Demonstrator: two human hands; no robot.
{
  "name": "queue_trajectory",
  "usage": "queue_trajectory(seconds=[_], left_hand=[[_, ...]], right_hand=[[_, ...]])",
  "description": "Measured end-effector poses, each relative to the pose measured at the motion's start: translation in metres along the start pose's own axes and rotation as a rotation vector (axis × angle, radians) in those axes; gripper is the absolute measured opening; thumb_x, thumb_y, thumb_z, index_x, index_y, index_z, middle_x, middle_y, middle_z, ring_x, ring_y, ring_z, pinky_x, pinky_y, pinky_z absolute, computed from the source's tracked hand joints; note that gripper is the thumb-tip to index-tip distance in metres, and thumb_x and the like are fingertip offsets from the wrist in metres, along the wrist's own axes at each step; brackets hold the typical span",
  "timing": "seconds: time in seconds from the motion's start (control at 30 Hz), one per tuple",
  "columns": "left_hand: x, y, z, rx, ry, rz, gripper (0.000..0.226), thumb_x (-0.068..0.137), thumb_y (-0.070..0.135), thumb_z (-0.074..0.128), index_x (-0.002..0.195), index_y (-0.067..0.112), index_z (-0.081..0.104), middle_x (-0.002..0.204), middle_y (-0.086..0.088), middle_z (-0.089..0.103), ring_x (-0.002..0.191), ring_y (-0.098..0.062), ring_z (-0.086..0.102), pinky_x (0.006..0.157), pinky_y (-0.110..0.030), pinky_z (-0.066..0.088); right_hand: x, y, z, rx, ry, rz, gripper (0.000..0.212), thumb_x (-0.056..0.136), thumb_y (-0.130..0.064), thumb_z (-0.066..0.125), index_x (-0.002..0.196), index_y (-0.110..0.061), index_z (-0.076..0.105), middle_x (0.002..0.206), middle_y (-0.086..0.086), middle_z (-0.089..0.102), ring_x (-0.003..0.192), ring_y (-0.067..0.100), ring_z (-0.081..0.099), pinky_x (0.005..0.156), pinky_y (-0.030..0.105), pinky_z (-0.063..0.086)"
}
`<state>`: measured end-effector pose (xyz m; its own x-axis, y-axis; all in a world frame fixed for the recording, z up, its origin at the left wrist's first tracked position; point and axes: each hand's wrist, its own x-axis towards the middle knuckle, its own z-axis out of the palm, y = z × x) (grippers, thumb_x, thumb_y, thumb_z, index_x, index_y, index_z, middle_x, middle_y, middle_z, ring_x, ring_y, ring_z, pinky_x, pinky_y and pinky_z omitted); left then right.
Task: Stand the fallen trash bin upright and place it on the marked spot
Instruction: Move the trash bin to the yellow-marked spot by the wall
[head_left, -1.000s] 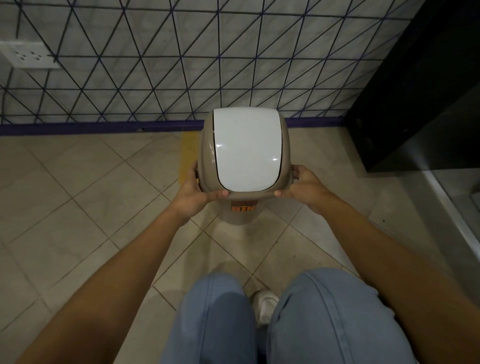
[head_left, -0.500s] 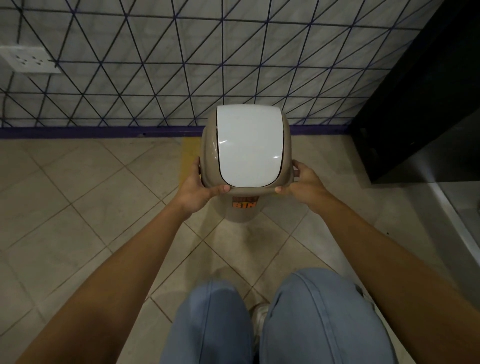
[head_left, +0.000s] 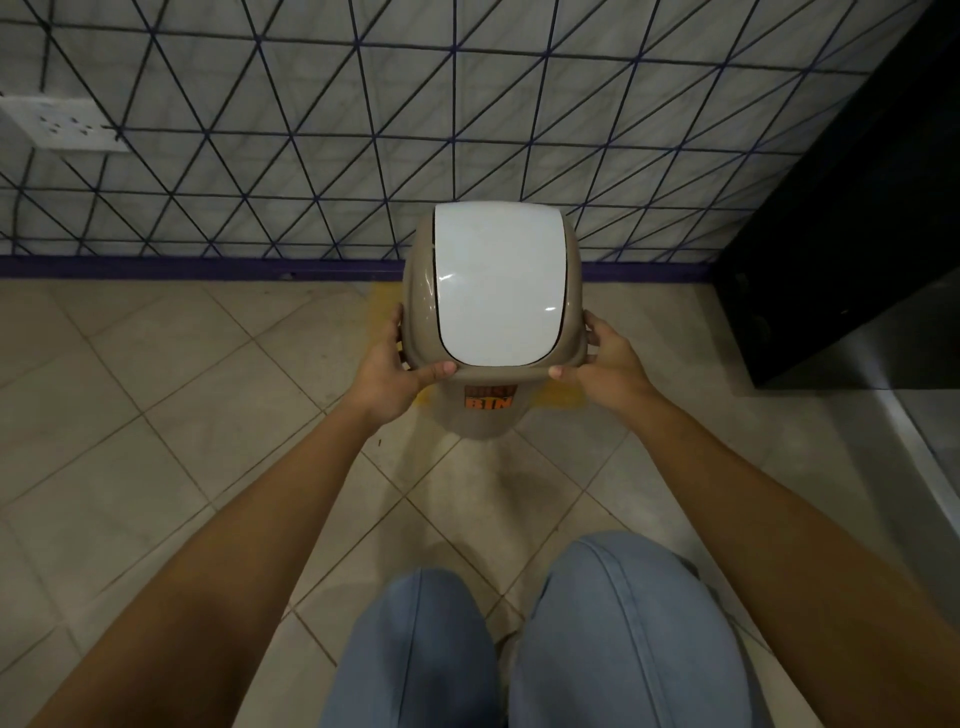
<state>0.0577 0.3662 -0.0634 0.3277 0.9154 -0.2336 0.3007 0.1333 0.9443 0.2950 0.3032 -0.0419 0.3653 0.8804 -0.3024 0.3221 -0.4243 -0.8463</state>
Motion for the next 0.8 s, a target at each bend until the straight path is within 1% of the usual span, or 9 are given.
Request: queue_trajectory(seconds=[0.13,0.2,0.3,0.47,0.6,0.7,0.8], left_hand=[[0.008,0.003,-0.001,0.027,0.019,0.013,0.102,0.074,0.022,0.076,0.151,0.020,0.009,0.152,-0.001,0.033,0.132,-0.021,0.040,0.098,-0.029,0.042],[0.012,0.004,-0.001,0.025,0.036,0.013,0.101,0.075,0.021,0.076,0.151,0.021,0.010,0.152,-0.002,0.033,0.132,-0.021,0.040,0.100,-0.030,0.041],[0.020,0.006,0.000,0.027,0.048,0.003,0.100,0.075,0.022,0.075,0.151,0.022,0.010,0.152,-0.003,0.033,0.133,-0.023,0.039,0.104,-0.036,0.041],[0.030,0.008,0.003,0.057,0.084,0.019,0.096,0.077,0.022,0.074,0.150,0.023,0.012,0.151,-0.003,0.035,0.132,-0.022,0.041,0.098,-0.029,0.041],[0.039,0.013,0.002,0.080,0.124,0.024,0.090,0.080,0.021,0.072,0.150,0.021,0.016,0.151,-0.002,0.036,0.130,-0.023,0.044,0.101,-0.034,0.044],[0.047,0.017,0.002,0.098,0.142,0.009,0.089,0.080,0.021,0.072,0.150,0.021,0.018,0.150,-0.002,0.036,0.128,-0.023,0.045,0.096,-0.030,0.044],[0.050,0.020,0.002,0.101,0.149,0.005,0.088,0.079,0.021,0.072,0.149,0.020,0.019,0.149,-0.003,0.037,0.127,-0.023,0.046,0.099,-0.035,0.046]], right_hand=[[0.009,-0.003,0.001,-0.012,-0.006,0.002,0.089,0.068,-0.008,0.077,0.142,-0.023,0.030,0.139,0.002,0.049,0.122,0.022,0.050,0.103,0.039,0.042],[0.013,-0.005,0.003,-0.008,-0.001,0.001,0.089,0.067,-0.008,0.077,0.142,-0.024,0.030,0.138,0.002,0.049,0.122,0.022,0.050,0.103,0.039,0.041],[0.021,-0.008,0.002,-0.010,-0.004,-0.014,0.088,0.068,-0.008,0.076,0.142,-0.024,0.031,0.138,0.002,0.050,0.123,0.021,0.049,0.103,0.036,0.041],[0.035,-0.012,0.001,-0.025,0.000,-0.038,0.086,0.069,-0.007,0.076,0.142,-0.021,0.032,0.138,0.001,0.050,0.124,0.019,0.047,0.099,0.029,0.041],[0.045,-0.017,0.003,-0.003,-0.013,-0.043,0.086,0.071,-0.006,0.074,0.142,-0.022,0.030,0.139,0.000,0.048,0.126,0.017,0.046,0.096,0.024,0.037],[0.055,-0.021,0.002,0.008,-0.034,-0.030,0.087,0.071,-0.005,0.074,0.143,-0.022,0.028,0.141,0.000,0.047,0.127,0.018,0.045,0.101,0.028,0.037],[0.061,-0.024,0.001,0.008,-0.050,-0.031,0.087,0.071,-0.005,0.073,0.143,-0.022,0.028,0.140,0.001,0.047,0.127,0.019,0.046,0.103,0.030,0.038]])
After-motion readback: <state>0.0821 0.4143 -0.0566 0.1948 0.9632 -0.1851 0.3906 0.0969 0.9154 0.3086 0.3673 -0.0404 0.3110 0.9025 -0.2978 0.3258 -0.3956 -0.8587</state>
